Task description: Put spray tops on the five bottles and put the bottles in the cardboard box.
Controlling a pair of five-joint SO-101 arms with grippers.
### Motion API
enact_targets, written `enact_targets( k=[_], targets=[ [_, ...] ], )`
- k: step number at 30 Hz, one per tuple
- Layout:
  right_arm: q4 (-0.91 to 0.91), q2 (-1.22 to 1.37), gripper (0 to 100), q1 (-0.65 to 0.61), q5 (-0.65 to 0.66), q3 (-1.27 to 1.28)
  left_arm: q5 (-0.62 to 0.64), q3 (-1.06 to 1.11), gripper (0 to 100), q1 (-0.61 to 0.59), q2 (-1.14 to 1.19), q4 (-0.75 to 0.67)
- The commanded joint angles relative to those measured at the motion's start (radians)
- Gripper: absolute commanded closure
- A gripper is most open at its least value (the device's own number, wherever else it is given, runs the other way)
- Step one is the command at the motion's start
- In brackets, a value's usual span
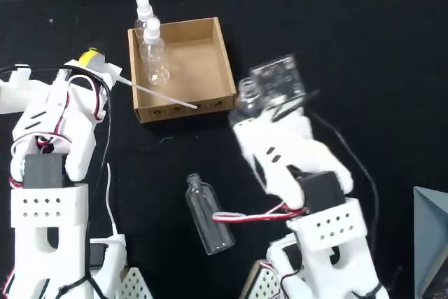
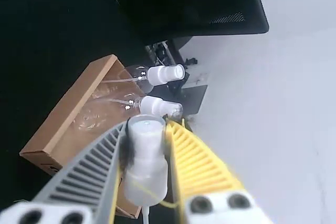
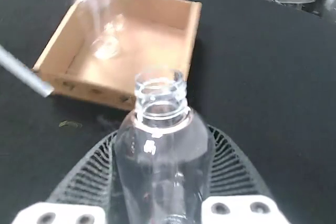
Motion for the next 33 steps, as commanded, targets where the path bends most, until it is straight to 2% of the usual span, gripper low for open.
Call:
enact_targets(
  k=[1, 13, 16, 24, 33],
  targets=[
    [-0.058, -0.039, 91.0, -0.046, 0.034, 0.012, -0.009, -0.044, 97, 0.004, -0.034, -0.018],
    [-0.069, -0.039, 91.0, -0.054, 0.133, 0.031, -0.044, 0.025, 97, 0.002, -0.235, -0.021],
    [-0.077, -0.039, 91.0, -0.054, 0.161, 0.048, -0.048, 0.071, 97, 0.001, -0.270, -0.060],
    [-0.097, -0.039, 91.0, -0.133, 0.247, 0.093, -0.040, 0.205, 97, -0.094, -0.342, -0.183],
    [-0.097, -0.039, 91.0, -0.149, 0.256, 0.096, -0.040, 0.297, 97, -0.099, -0.474, -0.189]
  ],
)
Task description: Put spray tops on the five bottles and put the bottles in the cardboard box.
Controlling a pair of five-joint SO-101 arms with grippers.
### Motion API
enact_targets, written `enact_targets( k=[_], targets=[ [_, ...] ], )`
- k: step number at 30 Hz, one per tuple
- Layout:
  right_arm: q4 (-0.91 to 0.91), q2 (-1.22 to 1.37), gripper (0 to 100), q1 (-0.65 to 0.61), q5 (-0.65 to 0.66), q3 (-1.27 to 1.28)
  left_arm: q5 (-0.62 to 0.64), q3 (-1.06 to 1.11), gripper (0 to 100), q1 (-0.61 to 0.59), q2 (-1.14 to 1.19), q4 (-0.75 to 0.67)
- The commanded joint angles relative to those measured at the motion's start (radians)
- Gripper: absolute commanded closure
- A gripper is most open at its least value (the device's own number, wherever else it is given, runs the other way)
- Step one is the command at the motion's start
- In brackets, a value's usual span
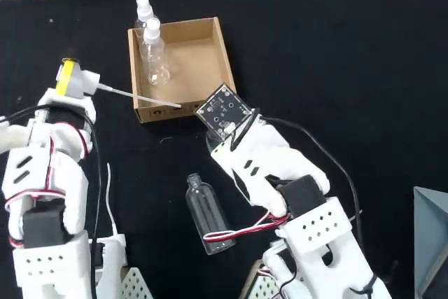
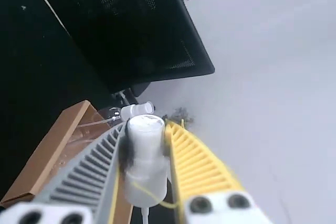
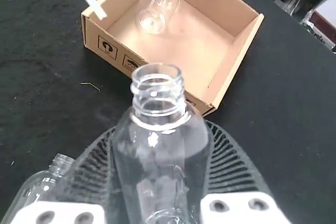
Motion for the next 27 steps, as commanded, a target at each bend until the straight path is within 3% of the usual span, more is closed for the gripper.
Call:
enact_targets(
  k=[1, 27],
  targets=[
    [-0.031, -0.038, 91.0, -0.021, 0.009, 0.001, -0.006, 0.015, 97, -0.015, -0.091, -0.025],
    [-0.149, -0.039, 91.0, -0.130, 0.183, 0.131, -0.057, 0.147, 97, -0.015, -0.203, -0.014]
  ],
)
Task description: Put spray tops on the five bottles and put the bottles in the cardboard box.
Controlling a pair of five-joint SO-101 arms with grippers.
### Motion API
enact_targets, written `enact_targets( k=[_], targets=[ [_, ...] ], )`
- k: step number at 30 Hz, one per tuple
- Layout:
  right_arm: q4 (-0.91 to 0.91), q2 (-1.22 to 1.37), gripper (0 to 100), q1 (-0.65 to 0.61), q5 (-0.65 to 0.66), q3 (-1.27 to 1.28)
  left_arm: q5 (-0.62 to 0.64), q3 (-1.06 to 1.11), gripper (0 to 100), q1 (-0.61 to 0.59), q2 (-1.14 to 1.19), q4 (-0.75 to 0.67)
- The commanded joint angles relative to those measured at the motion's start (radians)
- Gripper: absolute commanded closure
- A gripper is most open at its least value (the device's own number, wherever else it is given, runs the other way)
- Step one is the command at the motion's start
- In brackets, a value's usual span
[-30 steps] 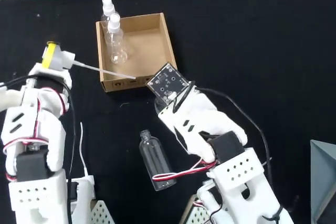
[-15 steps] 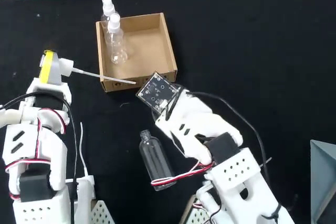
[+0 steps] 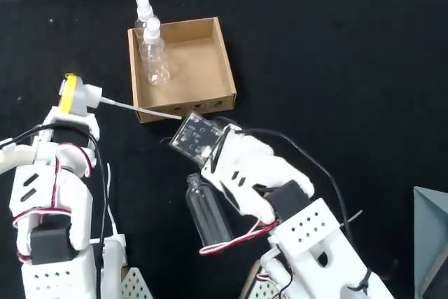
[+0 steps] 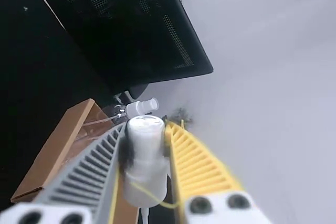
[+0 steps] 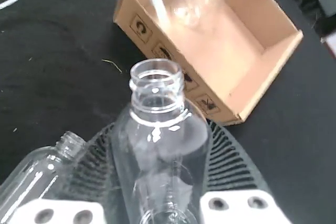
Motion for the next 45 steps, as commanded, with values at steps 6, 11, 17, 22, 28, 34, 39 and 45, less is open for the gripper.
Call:
enact_targets(
  k=[6, 11, 17, 22, 28, 34, 39, 45],
  targets=[
    [-0.133, -0.039, 91.0, -0.026, 0.058, 0.064, -0.051, -0.005, 97, -0.012, -0.012, -0.014],
    [-0.178, -0.038, 91.0, -0.026, 0.075, 0.088, -0.051, -0.004, 97, -0.004, -0.012, -0.014],
    [-0.181, -0.038, 91.0, -0.026, 0.074, 0.088, -0.051, -0.012, 97, 0.001, -0.012, 0.028],
    [-0.181, -0.038, 91.0, -0.026, 0.074, 0.088, -0.052, -0.007, 97, 0.024, -0.012, 0.034],
    [-0.181, -0.038, 91.0, -0.026, 0.072, 0.088, -0.052, -0.004, 97, 0.027, -0.012, 0.040],
    [-0.181, -0.038, 91.0, -0.028, 0.072, 0.088, -0.054, 0.025, 97, 0.073, -0.012, 0.032],
    [-0.181, -0.038, 91.0, -0.028, 0.072, 0.088, -0.054, 0.038, 97, 0.104, -0.012, 0.031],
    [-0.183, -0.038, 91.0, -0.028, 0.040, 0.088, -0.055, 0.039, 97, 0.105, -0.012, 0.031]
  ],
)
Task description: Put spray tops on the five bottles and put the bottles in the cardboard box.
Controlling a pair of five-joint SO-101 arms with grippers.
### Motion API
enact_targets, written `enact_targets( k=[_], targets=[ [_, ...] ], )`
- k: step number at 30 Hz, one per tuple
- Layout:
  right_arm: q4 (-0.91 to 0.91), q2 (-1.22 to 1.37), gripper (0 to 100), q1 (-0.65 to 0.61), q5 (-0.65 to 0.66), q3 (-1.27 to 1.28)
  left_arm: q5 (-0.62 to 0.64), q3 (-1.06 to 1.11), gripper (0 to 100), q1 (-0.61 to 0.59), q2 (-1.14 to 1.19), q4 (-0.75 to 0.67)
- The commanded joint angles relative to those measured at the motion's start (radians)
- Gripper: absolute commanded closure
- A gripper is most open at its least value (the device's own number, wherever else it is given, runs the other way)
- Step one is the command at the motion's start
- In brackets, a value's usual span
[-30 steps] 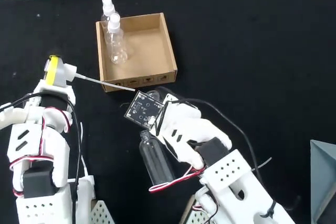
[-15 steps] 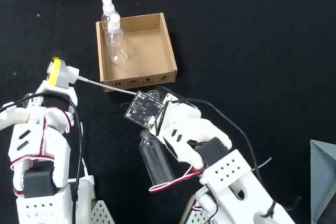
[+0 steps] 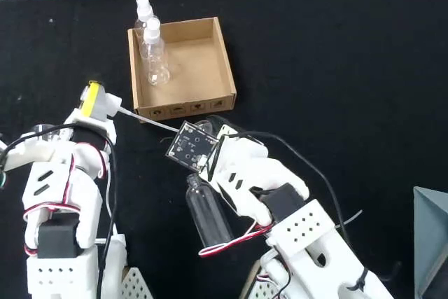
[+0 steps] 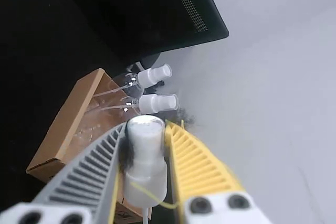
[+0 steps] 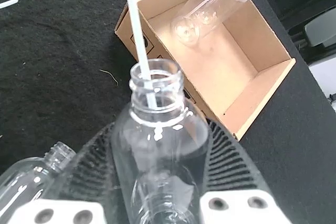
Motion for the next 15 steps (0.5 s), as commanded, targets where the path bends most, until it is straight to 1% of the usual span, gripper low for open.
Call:
enact_targets(
  k=[1, 9, 15],
  targets=[
    [-0.031, -0.038, 91.0, -0.020, -0.040, -0.005, -0.012, -0.013, 97, 0.015, -0.012, 0.000],
    [-0.031, -0.038, 91.0, -0.020, -0.055, -0.005, -0.011, -0.012, 97, 0.018, -0.012, 0.000],
    [-0.031, -0.038, 91.0, -0.021, -0.055, -0.005, -0.012, 0.008, 97, 0.090, -0.012, 0.000]
  ],
)
